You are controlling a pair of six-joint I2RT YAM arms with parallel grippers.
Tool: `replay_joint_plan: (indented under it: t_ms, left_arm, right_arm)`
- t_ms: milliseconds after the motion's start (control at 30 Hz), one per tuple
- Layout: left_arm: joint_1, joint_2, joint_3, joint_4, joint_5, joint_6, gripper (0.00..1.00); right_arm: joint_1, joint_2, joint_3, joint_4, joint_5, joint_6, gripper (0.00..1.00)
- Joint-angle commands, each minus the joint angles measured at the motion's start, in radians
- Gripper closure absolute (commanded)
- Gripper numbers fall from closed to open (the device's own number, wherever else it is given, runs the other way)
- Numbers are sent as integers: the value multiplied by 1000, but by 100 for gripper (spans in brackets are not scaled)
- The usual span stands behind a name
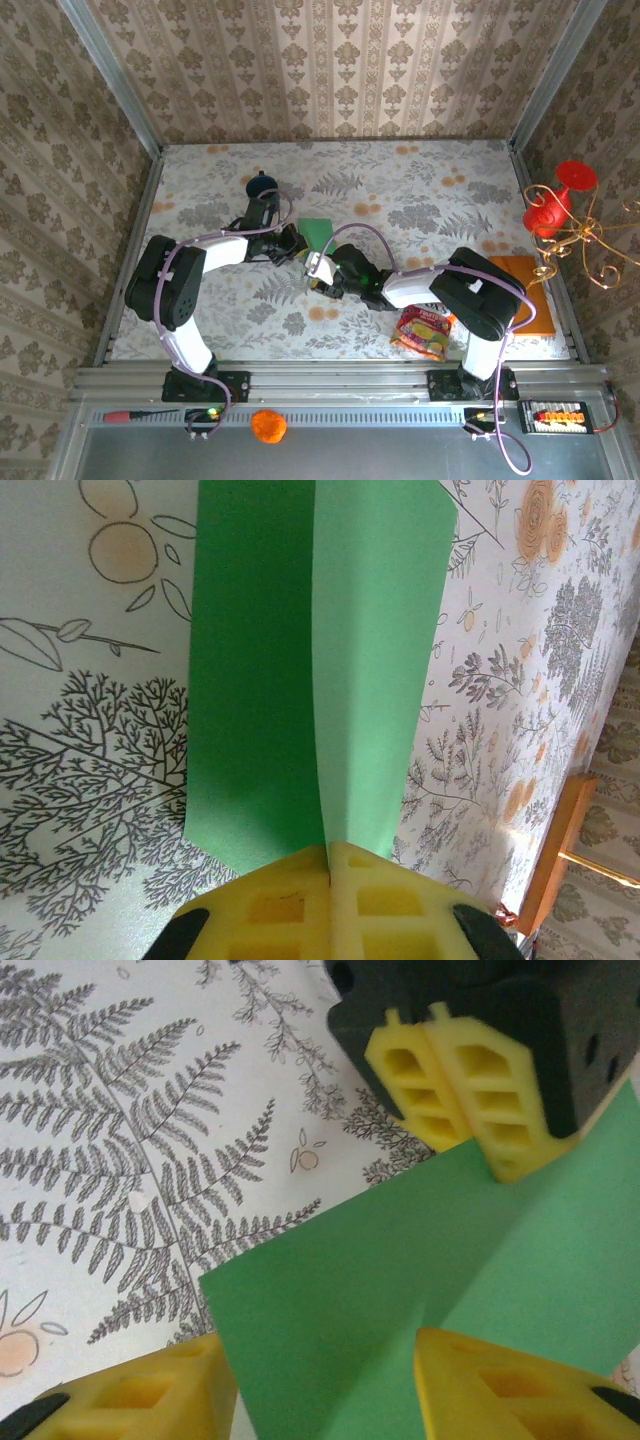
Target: Fold a paper plane with a square sheet of paper (pick it up from the middle)
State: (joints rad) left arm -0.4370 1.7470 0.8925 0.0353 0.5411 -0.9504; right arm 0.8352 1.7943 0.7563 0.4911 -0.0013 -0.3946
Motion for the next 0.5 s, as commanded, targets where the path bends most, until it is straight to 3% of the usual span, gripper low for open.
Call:
replay_joint_plan:
  t_ms: [0, 467]
  left_arm:
    - [0, -5, 34, -20, 0, -7, 94]
    - [-4, 16, 35, -15, 6, -7, 94]
  right_arm:
    - [5, -13, -4, 70, 53, -12, 54]
    - [7, -61, -23, 61, 8, 44, 63]
